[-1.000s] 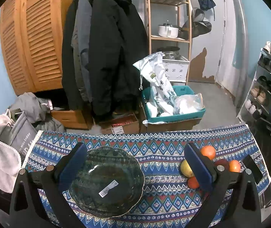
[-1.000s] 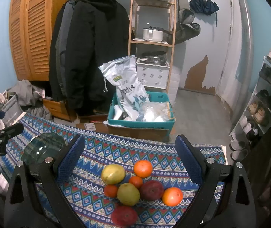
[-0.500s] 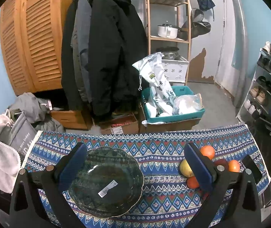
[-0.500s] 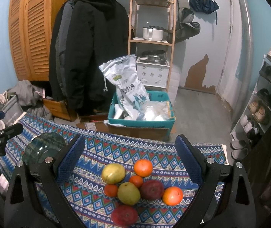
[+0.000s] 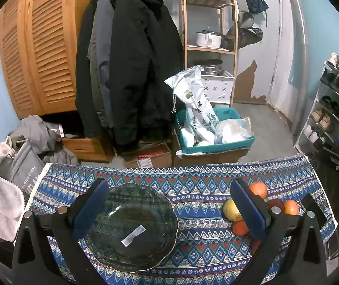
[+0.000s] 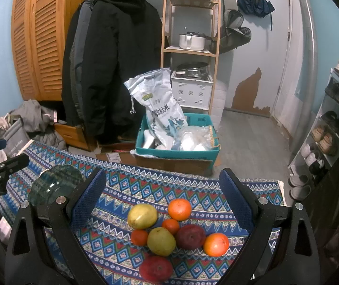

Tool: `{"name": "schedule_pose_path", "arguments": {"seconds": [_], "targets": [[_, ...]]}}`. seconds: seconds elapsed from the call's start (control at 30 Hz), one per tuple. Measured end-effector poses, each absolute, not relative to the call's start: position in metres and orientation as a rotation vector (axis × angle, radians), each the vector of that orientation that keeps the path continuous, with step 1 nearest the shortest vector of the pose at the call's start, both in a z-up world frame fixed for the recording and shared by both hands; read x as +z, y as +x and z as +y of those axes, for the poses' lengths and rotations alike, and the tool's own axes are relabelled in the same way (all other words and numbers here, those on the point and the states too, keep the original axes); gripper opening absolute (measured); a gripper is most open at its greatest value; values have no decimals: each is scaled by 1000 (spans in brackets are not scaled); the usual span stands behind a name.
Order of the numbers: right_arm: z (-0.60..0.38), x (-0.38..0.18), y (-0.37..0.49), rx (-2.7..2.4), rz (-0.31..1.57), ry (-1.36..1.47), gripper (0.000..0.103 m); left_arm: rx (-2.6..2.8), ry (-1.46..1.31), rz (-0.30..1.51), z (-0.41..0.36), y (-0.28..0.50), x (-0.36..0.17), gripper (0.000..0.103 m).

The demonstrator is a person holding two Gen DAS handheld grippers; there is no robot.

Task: Organize fruits

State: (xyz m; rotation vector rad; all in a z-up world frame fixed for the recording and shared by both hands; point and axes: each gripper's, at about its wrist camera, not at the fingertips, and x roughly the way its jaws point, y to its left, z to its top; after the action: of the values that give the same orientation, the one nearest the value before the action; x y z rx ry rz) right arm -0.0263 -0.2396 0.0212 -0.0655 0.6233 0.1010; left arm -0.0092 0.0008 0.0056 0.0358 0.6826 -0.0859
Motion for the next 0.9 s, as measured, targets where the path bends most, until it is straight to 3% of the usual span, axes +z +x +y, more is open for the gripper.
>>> {"name": "schedule_pose_path", "arguments": {"seconds": [0.9], "targets": [[-240, 22, -26, 99, 618, -60, 94, -86, 33, 670, 2, -8, 9, 103]]}}
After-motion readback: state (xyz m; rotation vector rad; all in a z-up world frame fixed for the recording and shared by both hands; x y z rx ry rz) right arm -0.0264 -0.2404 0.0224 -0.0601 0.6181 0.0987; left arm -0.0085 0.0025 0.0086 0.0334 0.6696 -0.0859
